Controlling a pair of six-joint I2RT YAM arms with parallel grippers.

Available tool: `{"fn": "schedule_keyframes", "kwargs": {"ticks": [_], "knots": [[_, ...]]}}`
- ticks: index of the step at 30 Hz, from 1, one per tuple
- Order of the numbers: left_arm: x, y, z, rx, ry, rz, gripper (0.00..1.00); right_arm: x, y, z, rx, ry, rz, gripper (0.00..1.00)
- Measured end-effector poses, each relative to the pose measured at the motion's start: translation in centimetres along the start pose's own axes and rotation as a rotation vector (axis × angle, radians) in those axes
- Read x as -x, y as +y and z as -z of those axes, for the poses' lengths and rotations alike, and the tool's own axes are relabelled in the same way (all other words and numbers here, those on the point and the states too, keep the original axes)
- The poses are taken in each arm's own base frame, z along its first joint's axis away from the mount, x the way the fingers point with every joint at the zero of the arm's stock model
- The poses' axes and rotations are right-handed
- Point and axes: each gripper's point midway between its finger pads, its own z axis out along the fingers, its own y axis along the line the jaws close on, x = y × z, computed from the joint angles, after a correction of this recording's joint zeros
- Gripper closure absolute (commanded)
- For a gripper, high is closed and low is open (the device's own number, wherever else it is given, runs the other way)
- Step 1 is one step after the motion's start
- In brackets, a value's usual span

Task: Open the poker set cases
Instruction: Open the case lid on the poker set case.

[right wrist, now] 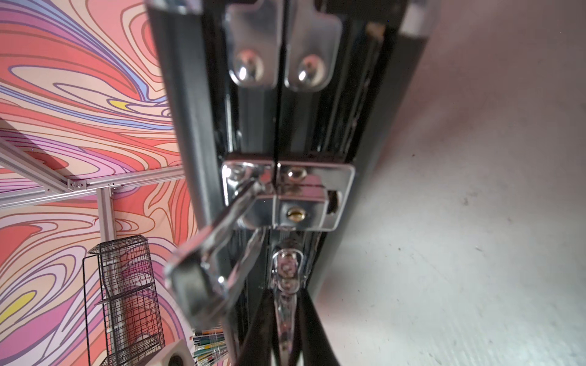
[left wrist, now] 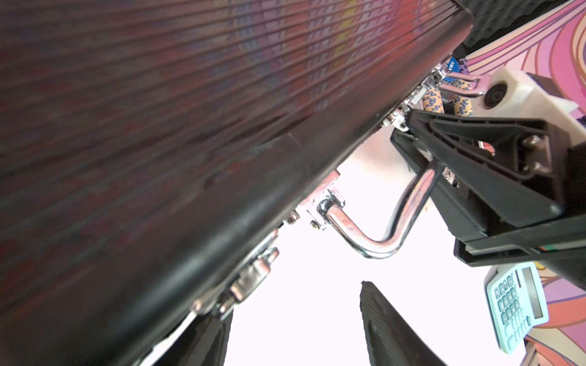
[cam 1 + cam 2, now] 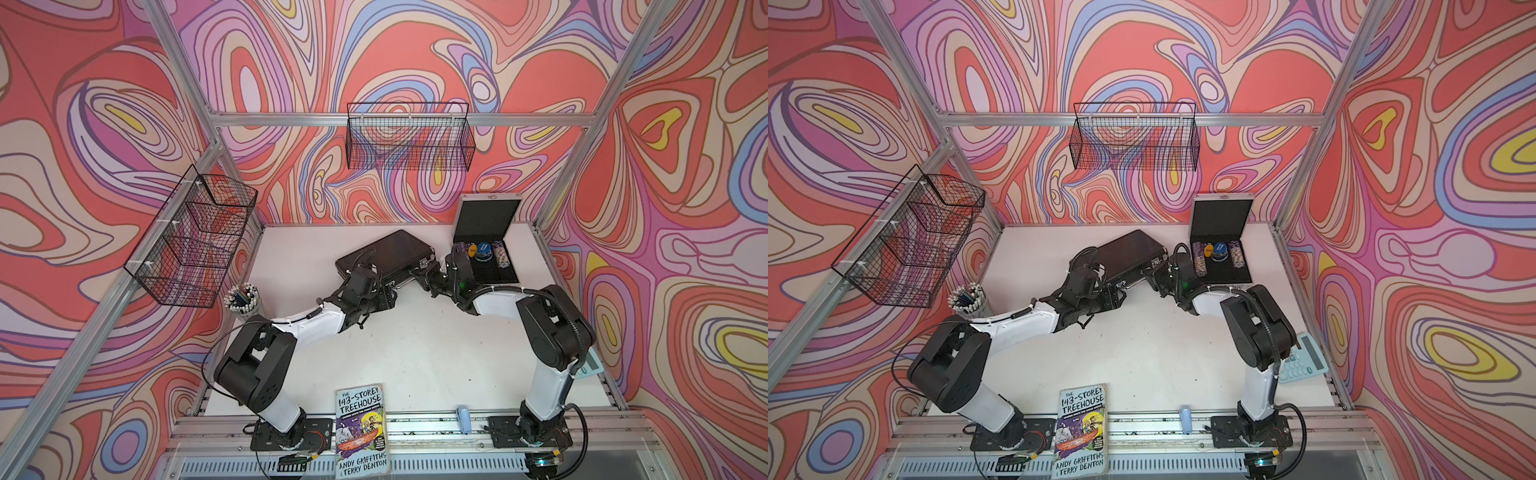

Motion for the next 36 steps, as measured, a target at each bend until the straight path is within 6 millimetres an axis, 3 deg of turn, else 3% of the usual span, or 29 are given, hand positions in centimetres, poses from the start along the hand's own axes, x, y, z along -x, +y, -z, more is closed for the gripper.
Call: {"fn": "schedule_keyframes", "kwargs": {"ticks": [6,14,25,36], "knots": [[-0.1,0.2,0.1,0.002,0.018,0.004,0.36,-0.1,-1.1,-0.2,0.01,-0.004,0.01,1.0],[1.9,-0.9,0.8,-0.037,-0.012,0.001,0.36,-0.2,-4.6,-1.1,-0.052,-0.007,-0.007,1.0],[6.0,-3.3,2.2,-0.111,-0.121,-0.012,0.36,-0.2,-5.4,-1.3,-0.066,-0.008,-0.01,1.0],[11.3,-3.8,4.6,-0.129,-0.248,-0.051,0.36,-0.3,-5.9,-1.3,-0.053,-0.007,0.032,1.0]]}}
